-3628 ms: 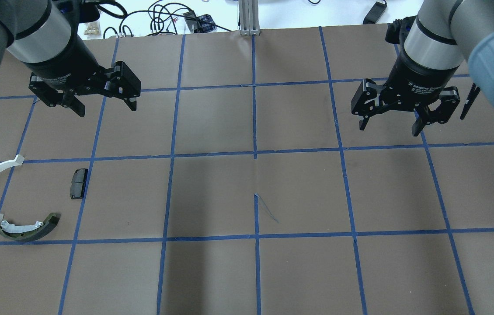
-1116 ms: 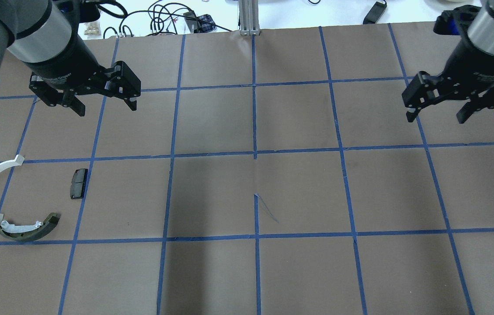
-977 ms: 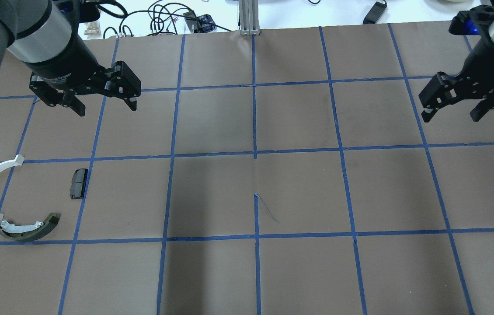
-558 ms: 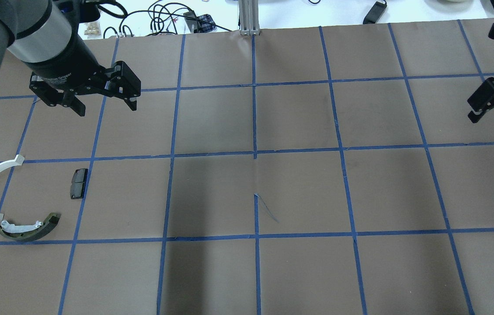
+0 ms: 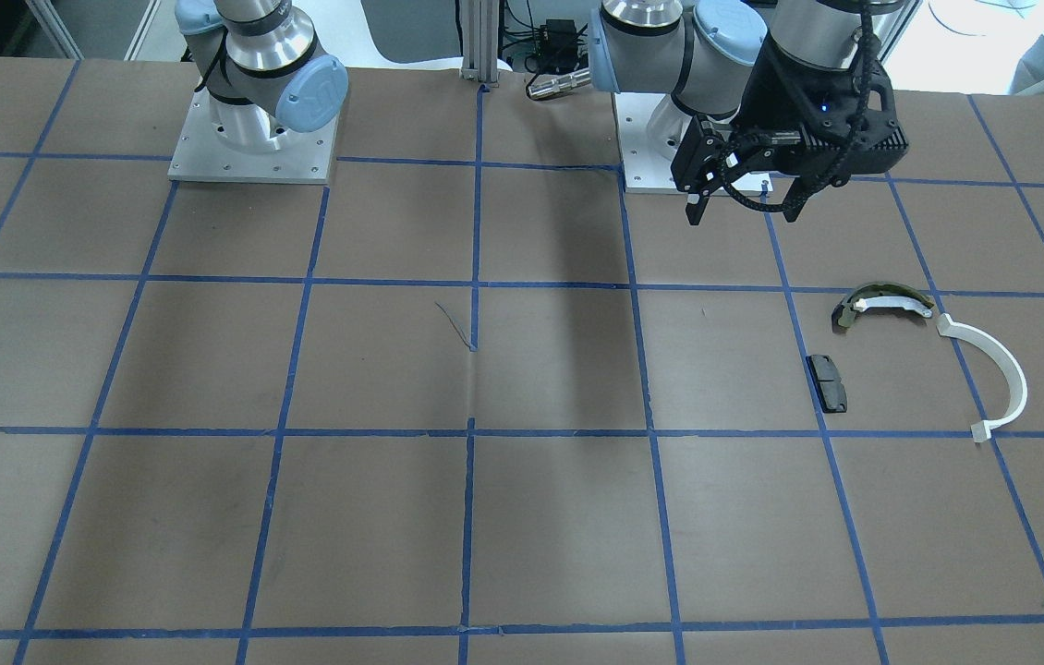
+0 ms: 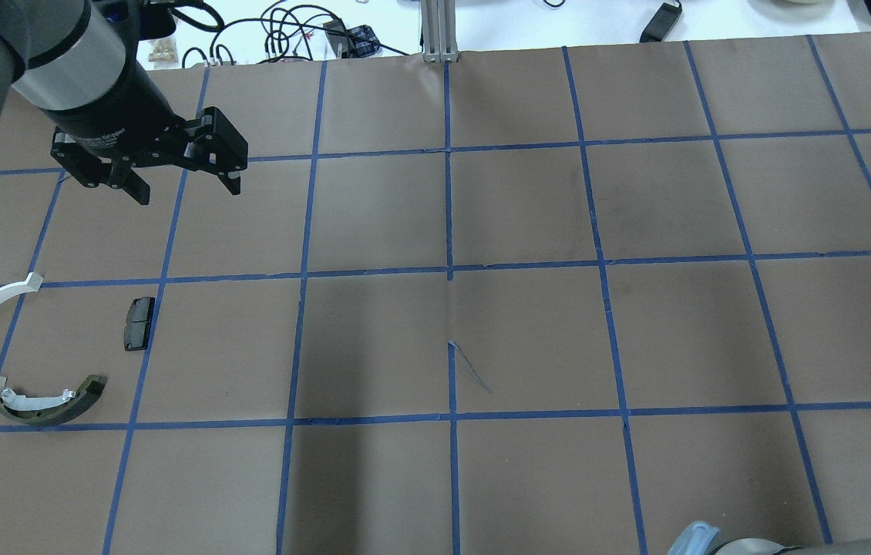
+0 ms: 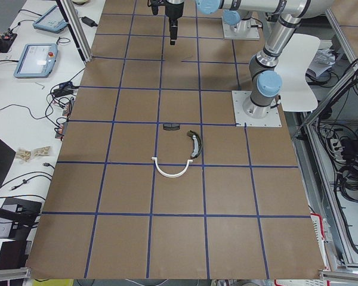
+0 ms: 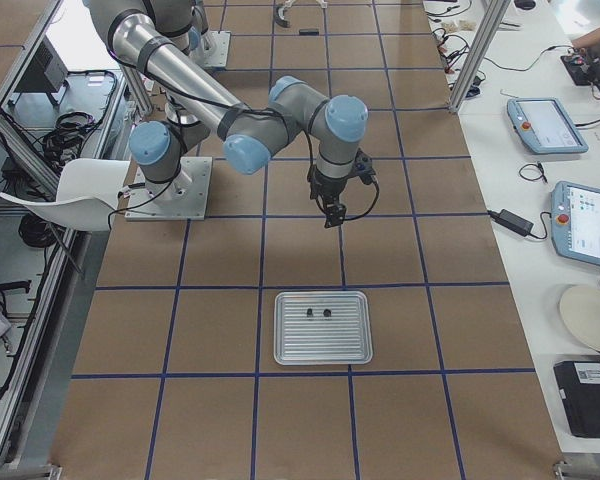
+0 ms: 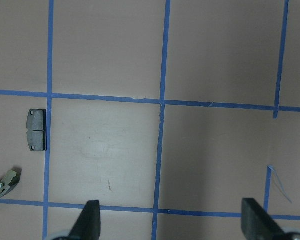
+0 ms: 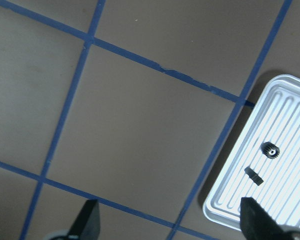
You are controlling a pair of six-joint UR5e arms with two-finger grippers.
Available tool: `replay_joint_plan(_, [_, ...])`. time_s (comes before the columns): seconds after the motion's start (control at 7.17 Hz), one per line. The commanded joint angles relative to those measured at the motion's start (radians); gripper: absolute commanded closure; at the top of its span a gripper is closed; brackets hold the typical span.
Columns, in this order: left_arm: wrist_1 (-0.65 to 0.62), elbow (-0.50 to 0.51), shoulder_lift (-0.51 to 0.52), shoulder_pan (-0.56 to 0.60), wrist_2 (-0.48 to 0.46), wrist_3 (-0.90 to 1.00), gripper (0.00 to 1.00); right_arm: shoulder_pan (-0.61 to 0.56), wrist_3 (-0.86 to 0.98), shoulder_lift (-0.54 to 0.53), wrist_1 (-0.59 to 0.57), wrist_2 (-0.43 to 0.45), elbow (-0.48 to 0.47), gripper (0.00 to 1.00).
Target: Place bearing gear from tray to pile
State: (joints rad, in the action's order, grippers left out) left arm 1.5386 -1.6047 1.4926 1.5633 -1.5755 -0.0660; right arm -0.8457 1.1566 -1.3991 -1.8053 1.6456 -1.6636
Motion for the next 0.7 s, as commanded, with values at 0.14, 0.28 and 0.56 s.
replay_joint_plan(0.14, [0.000, 0.000, 0.000, 0.000, 0.000, 0.000, 0.00, 0.105, 0.337, 0.152, -0.230, -0.007, 0.005, 0.00])
replay_joint_plan(0.28, [0.000, 0.000, 0.000, 0.001, 0.000, 0.000, 0.00, 0.115, 0.424, 0.179, -0.253, -0.001, 0.005, 0.00])
replay_joint_plan(0.56, [0.000, 0.000, 0.000, 0.000, 0.000, 0.000, 0.00, 0.163, 0.504, 0.253, -0.294, -0.012, 0.005, 0.00])
